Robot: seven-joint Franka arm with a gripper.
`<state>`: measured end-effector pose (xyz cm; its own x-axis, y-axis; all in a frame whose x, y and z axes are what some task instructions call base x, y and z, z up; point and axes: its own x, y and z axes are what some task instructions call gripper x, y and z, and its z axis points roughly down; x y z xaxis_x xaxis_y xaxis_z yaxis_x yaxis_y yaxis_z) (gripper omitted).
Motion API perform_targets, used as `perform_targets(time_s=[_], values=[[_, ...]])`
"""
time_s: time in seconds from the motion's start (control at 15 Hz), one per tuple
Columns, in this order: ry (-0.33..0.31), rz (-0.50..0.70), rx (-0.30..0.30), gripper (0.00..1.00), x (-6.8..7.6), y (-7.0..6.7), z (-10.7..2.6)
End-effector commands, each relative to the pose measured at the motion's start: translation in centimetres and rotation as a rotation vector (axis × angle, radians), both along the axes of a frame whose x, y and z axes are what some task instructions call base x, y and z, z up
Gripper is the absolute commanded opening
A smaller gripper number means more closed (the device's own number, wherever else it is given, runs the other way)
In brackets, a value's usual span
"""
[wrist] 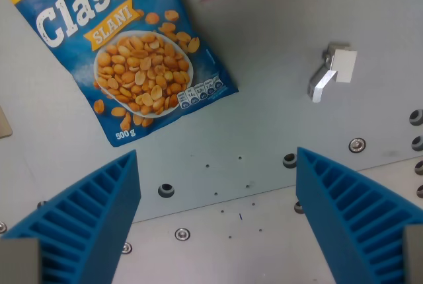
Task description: Rotate around gripper positive y
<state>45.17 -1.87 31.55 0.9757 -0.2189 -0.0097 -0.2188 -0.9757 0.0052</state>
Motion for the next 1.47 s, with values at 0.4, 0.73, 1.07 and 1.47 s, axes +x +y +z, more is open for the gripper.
perform_targets(time_s=[0.4,0.73,1.07,1.47], values=[[-0.084,0.0,-0.018,1.0,-0.01,0.0,0.3],[-0.149,0.0,-0.032,1.0,-0.01,0.0,0.3],[-0.214,0.0,-0.047,1.0,-0.01,0.0,0.3],[-0.292,0.001,-0.065,1.0,-0.01,0.0,0.3]])
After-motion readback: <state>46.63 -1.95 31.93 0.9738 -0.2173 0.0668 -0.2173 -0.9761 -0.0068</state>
